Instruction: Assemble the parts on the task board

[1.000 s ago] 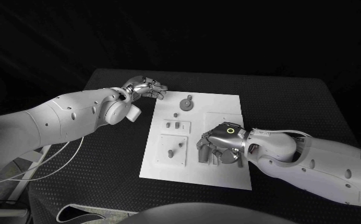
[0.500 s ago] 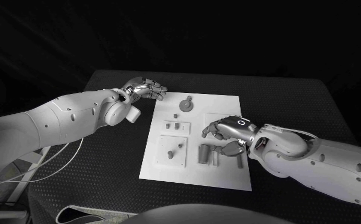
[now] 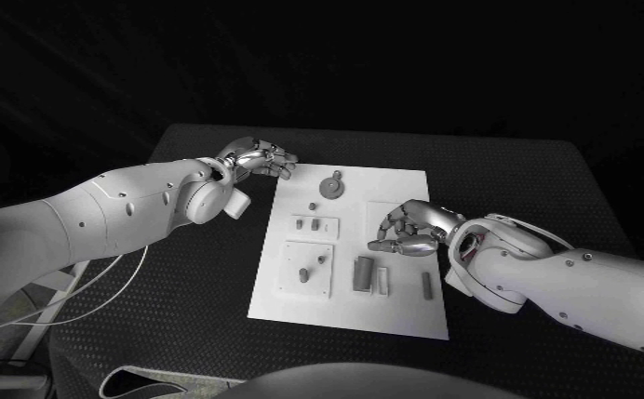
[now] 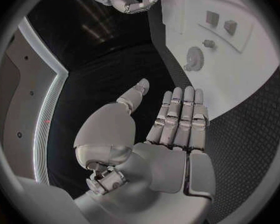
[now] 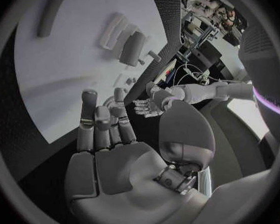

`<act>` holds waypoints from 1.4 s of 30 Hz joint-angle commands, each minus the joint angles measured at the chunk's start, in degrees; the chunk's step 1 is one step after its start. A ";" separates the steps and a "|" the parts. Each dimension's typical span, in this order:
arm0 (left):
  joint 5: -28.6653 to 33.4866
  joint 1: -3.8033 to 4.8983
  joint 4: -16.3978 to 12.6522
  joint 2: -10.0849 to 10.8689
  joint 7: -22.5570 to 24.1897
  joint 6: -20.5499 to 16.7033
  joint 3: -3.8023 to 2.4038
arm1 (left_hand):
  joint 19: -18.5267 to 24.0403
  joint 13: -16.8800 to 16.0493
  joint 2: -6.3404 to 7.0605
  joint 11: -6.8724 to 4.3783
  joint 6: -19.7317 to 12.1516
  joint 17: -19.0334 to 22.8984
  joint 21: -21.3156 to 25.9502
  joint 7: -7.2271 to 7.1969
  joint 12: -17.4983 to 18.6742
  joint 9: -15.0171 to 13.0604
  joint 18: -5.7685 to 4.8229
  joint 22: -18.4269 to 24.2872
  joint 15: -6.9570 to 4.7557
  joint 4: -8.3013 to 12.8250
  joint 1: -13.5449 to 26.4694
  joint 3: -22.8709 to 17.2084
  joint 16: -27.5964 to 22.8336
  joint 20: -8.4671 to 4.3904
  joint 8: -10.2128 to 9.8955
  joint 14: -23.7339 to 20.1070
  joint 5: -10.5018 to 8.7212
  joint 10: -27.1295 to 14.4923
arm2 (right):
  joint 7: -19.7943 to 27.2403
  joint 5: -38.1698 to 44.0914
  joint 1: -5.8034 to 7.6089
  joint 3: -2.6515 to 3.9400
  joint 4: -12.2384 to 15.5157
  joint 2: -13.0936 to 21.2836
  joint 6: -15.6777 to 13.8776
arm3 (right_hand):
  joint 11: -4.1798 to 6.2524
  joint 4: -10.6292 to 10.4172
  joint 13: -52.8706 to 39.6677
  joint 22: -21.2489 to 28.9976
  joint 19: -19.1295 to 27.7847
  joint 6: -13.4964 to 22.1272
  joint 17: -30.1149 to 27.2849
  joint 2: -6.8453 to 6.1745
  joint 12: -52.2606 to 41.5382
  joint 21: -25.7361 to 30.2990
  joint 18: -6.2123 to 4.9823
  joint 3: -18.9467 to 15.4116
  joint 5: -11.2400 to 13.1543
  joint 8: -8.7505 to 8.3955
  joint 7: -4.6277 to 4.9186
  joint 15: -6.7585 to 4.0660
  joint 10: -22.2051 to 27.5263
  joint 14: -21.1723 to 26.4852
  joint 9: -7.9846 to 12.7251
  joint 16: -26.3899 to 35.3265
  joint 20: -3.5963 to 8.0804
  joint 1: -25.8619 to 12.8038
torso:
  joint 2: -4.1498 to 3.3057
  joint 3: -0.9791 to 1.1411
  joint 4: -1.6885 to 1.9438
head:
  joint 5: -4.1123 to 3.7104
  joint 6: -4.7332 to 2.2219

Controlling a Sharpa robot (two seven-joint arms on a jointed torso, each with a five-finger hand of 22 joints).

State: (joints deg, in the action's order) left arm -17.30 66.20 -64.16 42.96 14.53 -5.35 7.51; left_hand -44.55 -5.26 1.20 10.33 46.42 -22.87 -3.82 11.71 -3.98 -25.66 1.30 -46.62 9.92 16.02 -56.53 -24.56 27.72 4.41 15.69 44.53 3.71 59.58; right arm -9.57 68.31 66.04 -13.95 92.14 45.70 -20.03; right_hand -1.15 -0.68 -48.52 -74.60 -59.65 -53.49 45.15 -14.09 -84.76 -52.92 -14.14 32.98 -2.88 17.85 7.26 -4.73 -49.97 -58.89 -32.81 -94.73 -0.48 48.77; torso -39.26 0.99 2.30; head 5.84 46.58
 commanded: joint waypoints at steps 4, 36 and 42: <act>0.18 0.03 -0.25 -0.08 0.31 0.71 -0.03 | 0.50 0.07 0.23 0.03 -0.29 -0.07 -0.29 -0.01 0.00 0.04 0.67 -0.03 0.20 0.18 0.08 0.04 -0.28 -0.03 -0.07 -0.21 -0.34 -0.26 | -10.65 -10.22 0.30 0.03 0.14 -0.87 9.89 | 0.51 -3.80 0.33 0.24 -1.14 -0.72 -0.16 -0.94 -0.24 -0.19 -0.86 -0.34 -0.16 0.43 -0.41 -0.59 -1.32 -1.51 -0.99 -1.12 0.87 -4.09 | -0.01 -0.04 0.09 | -0.17 0.04; 0.18 0.04 -0.24 -0.30 0.16 0.71 -0.03 | 0.50 0.07 0.20 0.03 -0.31 -0.16 -0.30 -0.01 -0.02 0.04 0.67 -0.04 0.21 0.12 0.24 0.12 -0.33 -0.03 -0.04 -0.21 -0.34 -0.26 | -11.96 -7.95 0.34 0.01 -3.90 -5.74 14.34 | 0.44 -6.65 0.46 -0.30 -0.65 0.22 0.21 -1.42 -0.12 -0.02 -0.86 -0.48 -0.16 -0.10 -0.29 -0.55 -0.76 -1.14 -2.60 -1.02 1.53 -4.96 | -0.05 0.09 0.08 | -0.11 0.40; 0.18 0.04 -0.28 -0.32 0.15 0.72 -0.03 | 0.50 0.07 0.19 0.03 -0.32 -0.17 -0.30 -0.01 -0.02 0.04 0.67 -0.04 0.21 0.12 0.25 0.12 -0.34 -0.03 -0.03 -0.21 -0.34 -0.26 | -11.58 -7.95 0.32 0.01 -4.13 -6.07 14.95 | 0.32 -2.95 0.45 -0.49 -0.32 0.45 0.30 0.22 -0.19 0.08 -0.86 -2.00 -0.15 -0.38 -0.18 -0.42 -0.54 -0.96 -3.01 -0.98 1.31 -3.01 | -0.04 0.09 0.09 | -0.04 0.50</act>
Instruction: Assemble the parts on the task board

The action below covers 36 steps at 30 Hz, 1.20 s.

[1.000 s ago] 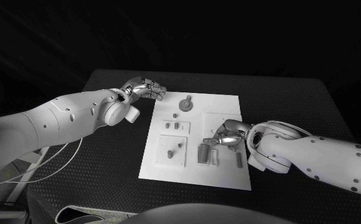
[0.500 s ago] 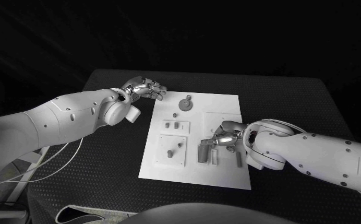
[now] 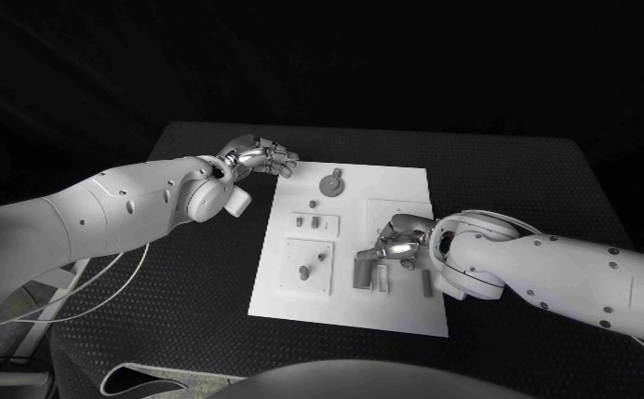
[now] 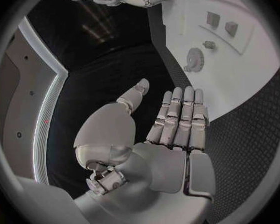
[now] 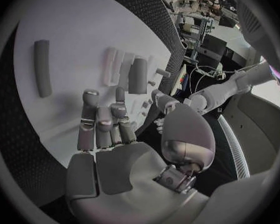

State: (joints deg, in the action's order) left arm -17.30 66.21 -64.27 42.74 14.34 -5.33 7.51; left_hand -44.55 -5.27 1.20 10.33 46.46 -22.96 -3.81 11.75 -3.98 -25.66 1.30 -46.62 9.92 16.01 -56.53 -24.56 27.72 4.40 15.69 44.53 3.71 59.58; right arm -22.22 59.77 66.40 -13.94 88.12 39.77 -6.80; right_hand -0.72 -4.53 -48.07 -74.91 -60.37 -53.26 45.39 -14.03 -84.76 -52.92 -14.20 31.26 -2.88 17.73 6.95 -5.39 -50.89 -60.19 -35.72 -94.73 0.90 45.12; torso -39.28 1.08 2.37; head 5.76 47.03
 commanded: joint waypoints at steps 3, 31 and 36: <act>0.18 0.04 -0.18 -0.09 0.32 0.69 -0.03 | 0.50 0.08 0.20 0.03 -0.37 -0.09 -0.30 -0.04 -0.01 0.04 0.67 -0.04 0.21 0.12 0.25 0.12 -0.34 -0.03 -0.03 -0.21 -0.34 -0.26 | 1.12 0.73 -0.08 0.00 -0.53 -0.46 2.05 | -0.18 3.14 0.03 -0.21 0.57 0.26 0.08 1.09 -0.17 0.25 -0.80 -0.97 -0.14 -0.49 0.19 0.31 0.54 0.48 -0.25 -0.91 -0.24 1.17 | 0.00 0.00 -0.03 | 0.09 0.11; 0.18 0.04 -0.25 -0.05 0.24 0.57 -0.03 | 0.52 0.09 0.24 0.03 -0.40 -0.16 -0.29 -0.04 -0.01 0.04 0.69 -0.04 0.20 0.19 0.22 0.12 -0.38 -0.05 -0.02 -0.21 -0.34 -0.28 | 2.49 -2.90 -0.25 -0.01 -1.64 -1.03 0.60 | 0.08 18.99 0.15 -0.71 0.30 -2.18 0.11 13.47 -0.37 0.81 -0.80 -0.33 -0.11 -1.47 -0.15 0.20 -0.05 0.26 -0.80 -0.77 -1.18 3.45 | 0.03 0.00 -0.06 | 0.26 0.29; 0.18 0.04 -0.23 -0.08 0.15 0.58 -0.03 | 0.52 0.09 0.29 0.04 -0.44 -0.17 -0.29 -0.03 0.00 0.05 0.68 -0.05 0.20 0.20 0.22 0.14 -0.40 -0.04 -0.03 -0.21 -0.34 -0.30 | 2.88 -5.31 -0.25 0.00 -1.51 -0.93 0.49 | 0.38 20.26 0.20 -0.78 0.09 -3.19 0.10 14.91 -0.42 0.74 -0.80 0.04 -0.12 -1.18 -0.48 -0.06 -0.46 0.03 -0.99 -0.80 -1.21 3.67 | 0.02 0.00 -0.08 | 0.28 0.27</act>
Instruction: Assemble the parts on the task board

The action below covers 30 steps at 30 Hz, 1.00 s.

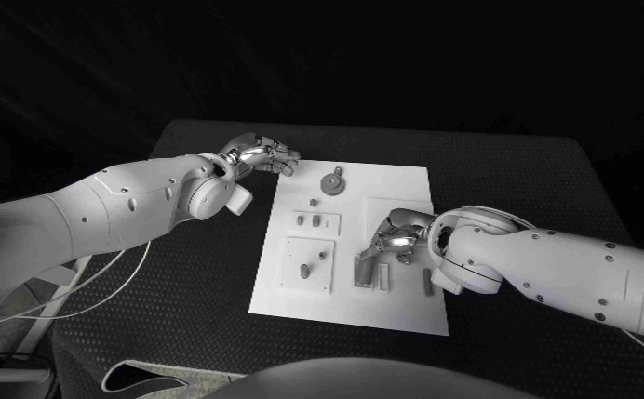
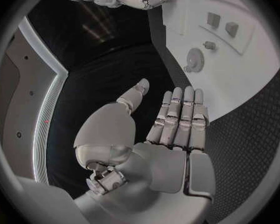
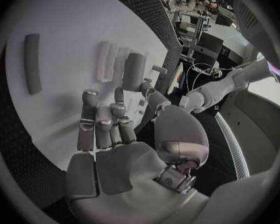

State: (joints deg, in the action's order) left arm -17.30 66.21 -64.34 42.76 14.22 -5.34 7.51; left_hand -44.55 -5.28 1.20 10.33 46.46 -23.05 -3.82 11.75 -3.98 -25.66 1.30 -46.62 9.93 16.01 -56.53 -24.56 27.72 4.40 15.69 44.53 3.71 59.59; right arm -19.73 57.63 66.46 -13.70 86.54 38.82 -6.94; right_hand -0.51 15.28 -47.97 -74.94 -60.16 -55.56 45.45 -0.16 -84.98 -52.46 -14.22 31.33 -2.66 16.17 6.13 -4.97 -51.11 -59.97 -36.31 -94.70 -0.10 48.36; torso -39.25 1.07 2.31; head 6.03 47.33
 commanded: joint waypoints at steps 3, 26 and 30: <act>0.18 0.04 -0.16 -0.09 0.19 0.65 -0.03 | 0.53 0.11 0.31 0.05 -0.48 -0.10 -0.29 -0.02 0.01 0.06 0.68 -0.05 0.20 0.20 0.24 0.15 -0.41 -0.04 -0.05 -0.22 -0.34 -0.33 | 0.44 -4.39 -0.31 -0.24 0.09 0.03 0.79 | 0.28 0.61 0.14 -0.75 -0.21 -1.31 0.03 1.27 -0.18 0.26 -0.78 -0.05 -0.33 0.52 0.21 -0.57 -0.38 -0.29 -0.48 -0.83 -0.22 0.22 | 0.01 0.01 0.02 | 0.02 -0.01; 0.18 0.04 -0.27 0.01 -0.23 0.93 -0.03 | 0.63 0.18 0.41 0.15 -0.73 -0.19 -0.25 0.08 0.10 0.10 0.65 -0.04 0.25 0.14 0.40 0.23 -0.56 0.00 -0.12 -0.34 -0.35 -0.58 | 1.31 -7.33 -0.30 -0.01 -0.38 0.00 3.39 | 0.57 0.45 0.24 -0.72 -0.33 -1.98 -0.04 2.19 -0.03 0.34 -0.78 0.06 -0.33 0.68 -0.07 -0.86 -0.67 -0.44 -0.62 -0.75 -0.24 -0.58 | -0.01 -0.01 0.02 | 0.12 -0.02; 0.18 0.04 -0.28 0.05 -0.25 0.86 -0.03 | 0.65 0.19 0.41 0.16 -0.75 -0.20 -0.24 0.09 0.10 0.11 0.65 -0.04 0.26 0.14 0.41 0.23 -0.58 0.01 -0.13 -0.35 -0.35 -0.61 | 1.38 -6.90 -0.29 0.00 -0.16 -0.15 2.68 | 0.57 0.48 0.25 -0.72 -0.32 -1.97 -0.04 2.11 -0.01 0.35 -0.78 0.03 -0.33 0.67 -0.07 -0.87 -0.67 -0.43 -0.62 -0.73 -0.24 -0.64 | -0.01 -0.01 0.02 | 0.12 -0.02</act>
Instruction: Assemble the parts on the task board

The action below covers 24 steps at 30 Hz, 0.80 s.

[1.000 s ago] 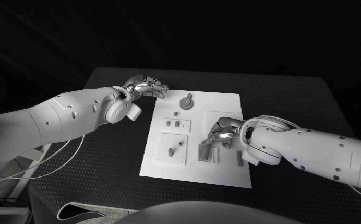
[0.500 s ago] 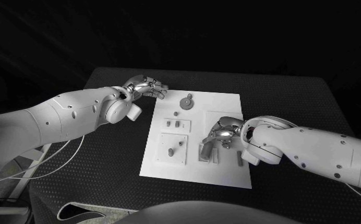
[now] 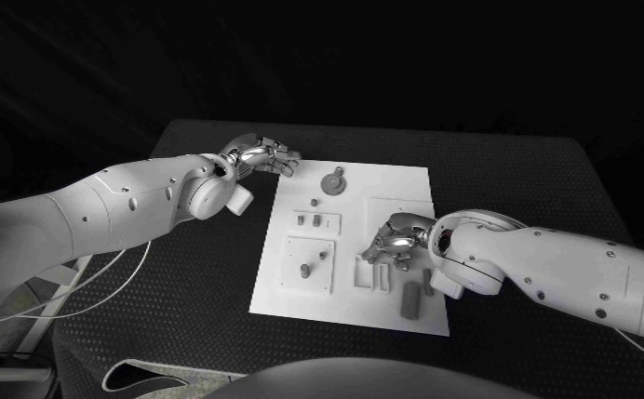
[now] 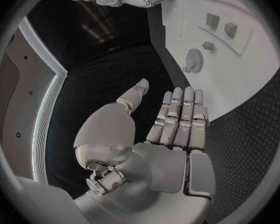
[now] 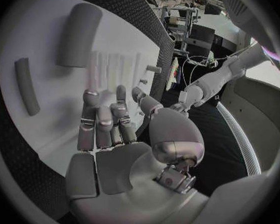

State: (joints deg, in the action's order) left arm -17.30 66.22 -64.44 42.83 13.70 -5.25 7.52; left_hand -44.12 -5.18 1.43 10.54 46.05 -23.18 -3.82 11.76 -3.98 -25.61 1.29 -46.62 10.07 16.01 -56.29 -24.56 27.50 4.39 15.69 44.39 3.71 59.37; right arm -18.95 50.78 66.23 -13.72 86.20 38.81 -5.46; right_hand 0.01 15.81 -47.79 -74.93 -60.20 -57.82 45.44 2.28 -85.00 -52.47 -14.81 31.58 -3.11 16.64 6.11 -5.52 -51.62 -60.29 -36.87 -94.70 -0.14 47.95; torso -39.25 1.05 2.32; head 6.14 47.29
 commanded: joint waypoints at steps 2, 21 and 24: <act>0.19 0.03 -0.18 -0.02 0.26 0.76 -0.03 | 0.23 0.09 0.17 -0.05 -0.35 -0.08 -0.24 0.09 0.10 0.05 0.65 -0.03 0.12 0.14 0.18 0.23 -0.37 0.03 -0.13 -0.21 -0.35 -0.40 | 0.84 0.32 -0.07 0.01 0.14 -0.18 0.04 | 0.05 0.04 0.09 -0.73 -0.23 0.44 -0.05 -0.69 0.09 0.42 -0.19 -0.27 0.12 0.09 -0.03 -0.35 -0.10 -0.06 -0.03 -0.68 -0.22 -0.37 | -0.03 0.02 -0.02 | 0.03 0.03; 0.18 0.03 -0.13 -0.08 0.42 0.77 -0.03 | 0.33 0.12 0.20 -0.01 -0.46 -0.13 -0.20 0.12 0.12 0.07 0.64 -0.02 0.15 0.17 0.17 0.23 -0.46 0.04 -0.15 -0.30 -0.35 -0.52 | 6.22 8.13 -0.05 1.99 2.77 2.52 -5.65 | -0.29 -1.29 0.24 -0.50 -0.79 1.56 -0.12 -8.45 0.52 0.94 -0.19 0.69 0.11 -0.95 0.38 -0.13 0.09 -0.02 0.02 -0.38 0.02 -0.98 | 0.03 0.04 -0.11 | -0.41 -0.29; 0.18 0.03 -0.11 -0.06 0.44 0.70 -0.03 | 0.34 0.12 0.22 -0.01 -0.46 -0.13 -0.20 0.12 0.12 0.07 0.64 -0.02 0.15 0.18 0.16 0.23 -0.47 0.05 -0.15 -0.31 -0.35 -0.52 | 6.52 8.63 0.12 3.05 4.19 4.07 -5.64 | -0.36 -1.47 0.22 -0.49 -0.87 1.77 -0.12 -8.97 0.50 0.96 -0.19 0.77 0.11 -1.10 0.45 -0.08 0.09 -0.04 0.05 -0.39 0.03 -0.99 | 0.01 0.04 -0.16 | -0.58 -0.49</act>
State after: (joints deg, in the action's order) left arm -17.30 66.20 -64.43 42.84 13.63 -5.22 7.52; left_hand -44.13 -5.13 1.43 10.54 46.05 -23.25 -3.82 11.76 -3.98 -25.62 1.29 -46.62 10.07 16.01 -56.30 -24.56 27.28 4.39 15.69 44.39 3.71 59.37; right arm -14.80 56.53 66.33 -10.71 89.88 42.56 -10.31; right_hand 0.00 14.29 -47.64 -74.91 -60.61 -56.33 45.38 -6.20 -84.76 -51.81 -14.65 32.10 -3.11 15.74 6.55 -5.48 -51.61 -60.26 -36.86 -94.70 -0.12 46.93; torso -39.24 1.12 2.20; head 5.71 46.92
